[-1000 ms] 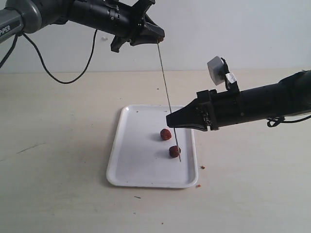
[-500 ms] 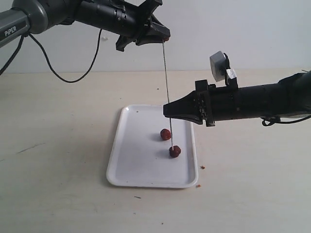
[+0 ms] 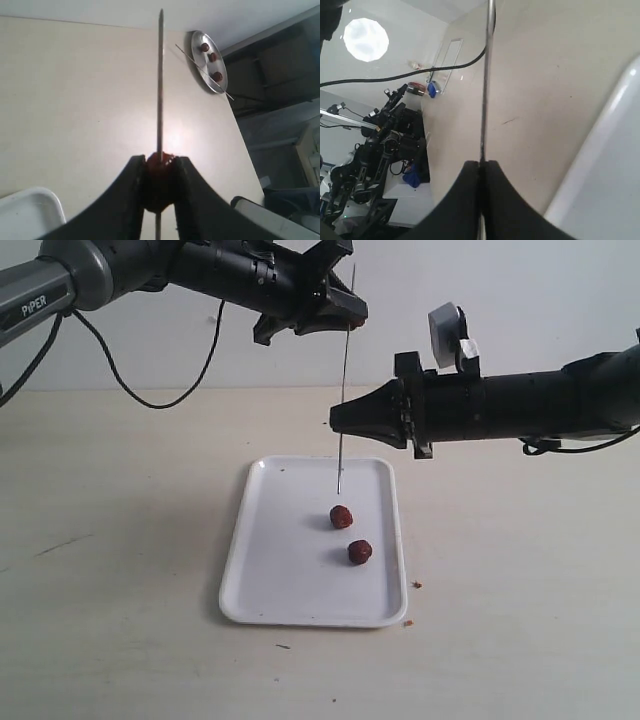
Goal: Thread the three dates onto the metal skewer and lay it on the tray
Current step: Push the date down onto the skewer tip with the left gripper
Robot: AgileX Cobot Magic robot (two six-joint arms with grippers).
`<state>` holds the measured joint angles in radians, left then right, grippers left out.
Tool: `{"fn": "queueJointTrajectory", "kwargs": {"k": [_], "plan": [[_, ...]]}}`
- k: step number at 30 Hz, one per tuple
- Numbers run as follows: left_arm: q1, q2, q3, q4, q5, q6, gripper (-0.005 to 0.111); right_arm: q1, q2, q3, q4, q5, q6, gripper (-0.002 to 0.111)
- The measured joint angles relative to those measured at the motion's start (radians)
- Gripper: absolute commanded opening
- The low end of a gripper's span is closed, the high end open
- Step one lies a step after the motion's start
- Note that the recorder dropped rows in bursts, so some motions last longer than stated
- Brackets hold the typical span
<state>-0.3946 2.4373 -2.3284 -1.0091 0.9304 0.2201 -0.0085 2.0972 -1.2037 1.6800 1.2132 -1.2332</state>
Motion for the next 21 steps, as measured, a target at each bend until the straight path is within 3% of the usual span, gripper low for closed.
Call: {"fn": "queueJointTrajectory", "kwargs": {"k": [21], "plan": [[-0.006,0.0,0.0,0.008,0.056,0.008,0.021,0.0,0.0,-0.042,0.033,-0.094,0.015,0.0]]}}
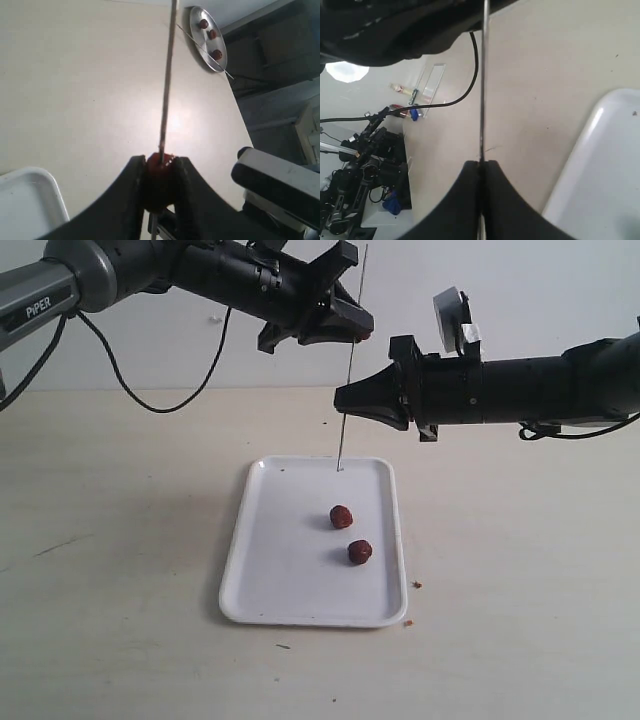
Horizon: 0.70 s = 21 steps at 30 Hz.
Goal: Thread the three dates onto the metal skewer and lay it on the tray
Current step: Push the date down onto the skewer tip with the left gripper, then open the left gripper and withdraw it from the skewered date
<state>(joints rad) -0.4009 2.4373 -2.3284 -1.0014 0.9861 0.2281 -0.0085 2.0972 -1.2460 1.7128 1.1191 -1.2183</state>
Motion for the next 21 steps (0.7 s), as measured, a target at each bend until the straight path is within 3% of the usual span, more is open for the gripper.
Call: {"fn": "queueJointTrajectory", "kwargs": {"k": [2,6,15,18,21], "plan": [[0.0,0.0,0.0,0.0,0.0,0.0,0.021,0.0,0.0,0.0,0.003,0.0,0.0,0.0],[0.0,0.0,0.0,0.002,0.003,0.0,0.054,0.0,0.0,0.0,0.011,0.0,0.0,0.0],[0.0,0.0,0.0,0.019,0.003,0.0,0.056,0.0,0.0,0.0,0.021,0.0,-0.004,0.0],[-0.004,0.0,0.0,0.017,0.012,0.01,0.066,0.0,0.0,0.0,0.021,-0.002,-0.004,0.0],[-0.004,0.0,0.0,0.015,0.029,0.017,0.066,0.0,0.0,0.0,0.021,-0.014,-0.002,0.0]]}}
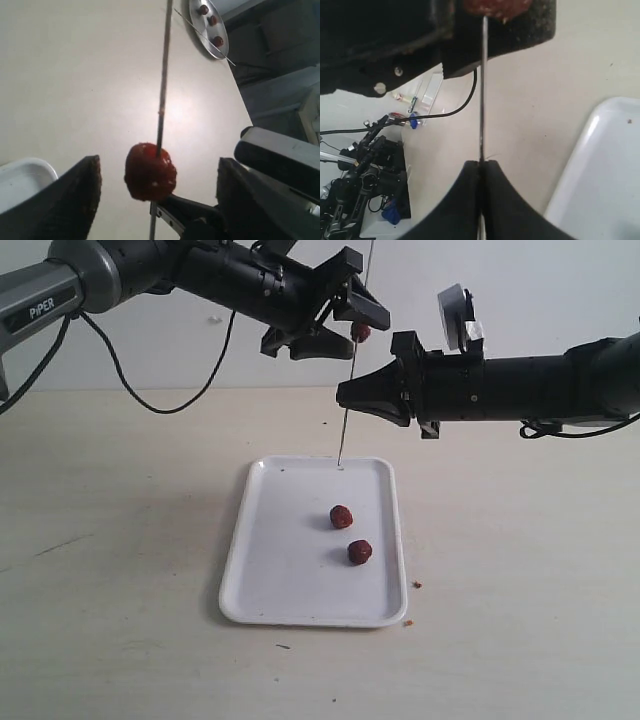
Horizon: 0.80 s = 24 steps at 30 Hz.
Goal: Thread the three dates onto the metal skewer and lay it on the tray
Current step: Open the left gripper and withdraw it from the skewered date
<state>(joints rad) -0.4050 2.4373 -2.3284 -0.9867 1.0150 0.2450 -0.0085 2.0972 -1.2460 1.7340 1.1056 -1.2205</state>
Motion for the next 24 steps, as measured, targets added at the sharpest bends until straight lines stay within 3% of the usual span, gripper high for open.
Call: {"fn": "queueJointTrajectory", "kwargs": {"k": [7,18,24], "plan": [[0.0,-0.008,0.0,0.03,0.036,0.007,0.066,-0.054,0.0,0.0,0.0,-0.002,0.02,0.0],[-0.011,-0.063,0.0,0.36,0.191,0.054,0.066,-0.205,0.0,-0.001,-0.115,-0.014,0.05,0.0],[-0.103,-0.043,0.0,0.623,0.202,0.163,0.066,-0.223,0.0,-0.003,-0.232,-0.016,0.05,0.0]]}}
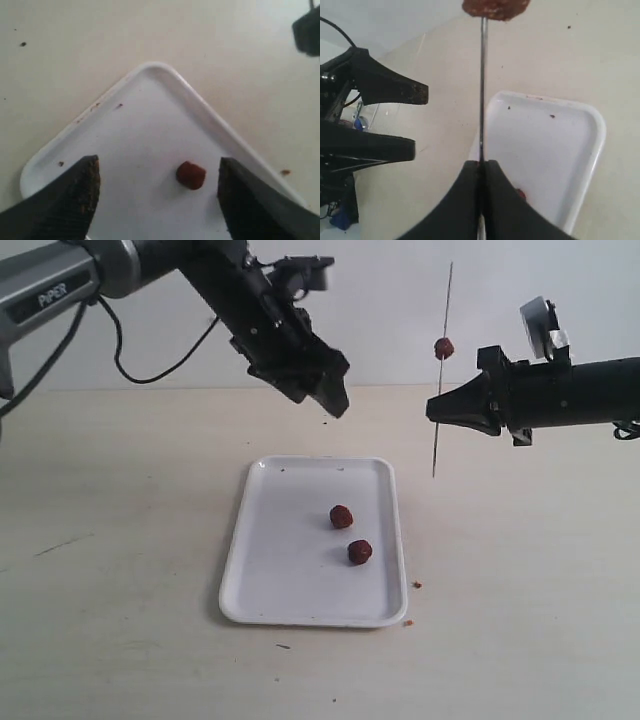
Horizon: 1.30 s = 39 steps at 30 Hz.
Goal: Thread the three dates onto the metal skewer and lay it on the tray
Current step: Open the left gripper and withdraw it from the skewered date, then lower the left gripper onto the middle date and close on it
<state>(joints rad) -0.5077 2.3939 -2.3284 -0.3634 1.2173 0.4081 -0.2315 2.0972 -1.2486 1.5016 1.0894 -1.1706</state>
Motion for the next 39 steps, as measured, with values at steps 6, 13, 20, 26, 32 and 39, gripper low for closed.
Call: {"fn": "queueJointTrajectory", "kwargs": {"k": [6,13,20,26,32,39], "plan": [[-0.101,0.042,0.0,0.163,0.004,0.046,0.066,0.0,0.0,0.0,-0.07,0.0,-0.023,0.0],[-0.149,0.104,0.0,0.206,0.006,0.048,0.066,0.0,0.0,0.0,-0.107,0.0,-0.066,0.0],[-0.153,0.137,0.0,0.229,0.006,0.046,0.066,0.0,0.0,0.0,-0.114,0.0,-0.076,0.0],[-0.153,0.137,0.0,0.229,0.006,0.048,0.066,0.0,0.0,0.0,-0.114,0.0,-0.082,0.0],[-0.154,0.137,0.0,0.229,0.006,0.052,0.066,0.0,0.0,0.0,-0.114,0.0,-0.089,0.0],[-0.154,0.137,0.027,0.224,0.004,0.057,0.066,0.0,0.0,0.0,-0.115,0.0,-0.091,0.0]]}}
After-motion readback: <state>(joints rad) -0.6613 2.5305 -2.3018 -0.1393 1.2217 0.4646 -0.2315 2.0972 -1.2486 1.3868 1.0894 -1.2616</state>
